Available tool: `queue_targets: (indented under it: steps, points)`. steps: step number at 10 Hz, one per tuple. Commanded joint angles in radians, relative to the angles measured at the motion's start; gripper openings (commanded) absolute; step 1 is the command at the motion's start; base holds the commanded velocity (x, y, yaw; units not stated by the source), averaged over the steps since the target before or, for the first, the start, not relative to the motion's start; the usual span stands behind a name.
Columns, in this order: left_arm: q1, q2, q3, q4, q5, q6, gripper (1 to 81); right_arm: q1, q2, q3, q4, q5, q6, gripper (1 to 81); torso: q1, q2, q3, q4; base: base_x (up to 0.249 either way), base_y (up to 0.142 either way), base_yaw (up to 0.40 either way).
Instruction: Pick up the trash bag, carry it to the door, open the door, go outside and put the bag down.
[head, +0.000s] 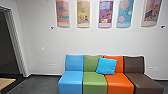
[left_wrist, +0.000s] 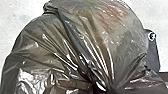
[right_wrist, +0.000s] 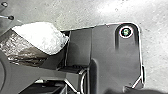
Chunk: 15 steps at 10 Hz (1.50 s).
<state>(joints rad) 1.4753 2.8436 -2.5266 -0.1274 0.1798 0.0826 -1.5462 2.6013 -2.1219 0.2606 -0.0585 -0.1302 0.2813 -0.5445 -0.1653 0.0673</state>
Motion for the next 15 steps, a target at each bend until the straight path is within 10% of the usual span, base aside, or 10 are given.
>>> queue_targets:
  steps: [1,10,15]
  points:
    - [-0.037,0.017,-0.029,0.025,0.061,0.011,1.0,0.036,0.016,-0.041,0.0,-0.058,-0.003,81.1,-0.063,0.097,0.0,0.0,0.0,0.0,0.0]
    - [-0.026,0.042,-0.058,0.025,0.061,0.025,1.0,0.007,0.164,-0.196,-0.006,-0.058,-0.003,81.1,-0.272,0.422,0.0,0.0,0.0,0.0,0.0]
    - [-0.028,0.071,-0.098,0.022,0.06,0.023,1.0,-0.007,0.243,-0.306,-0.021,-0.058,-0.009,81.1,-0.266,0.455,-0.001,0.0,0.0,0.0,0.0]
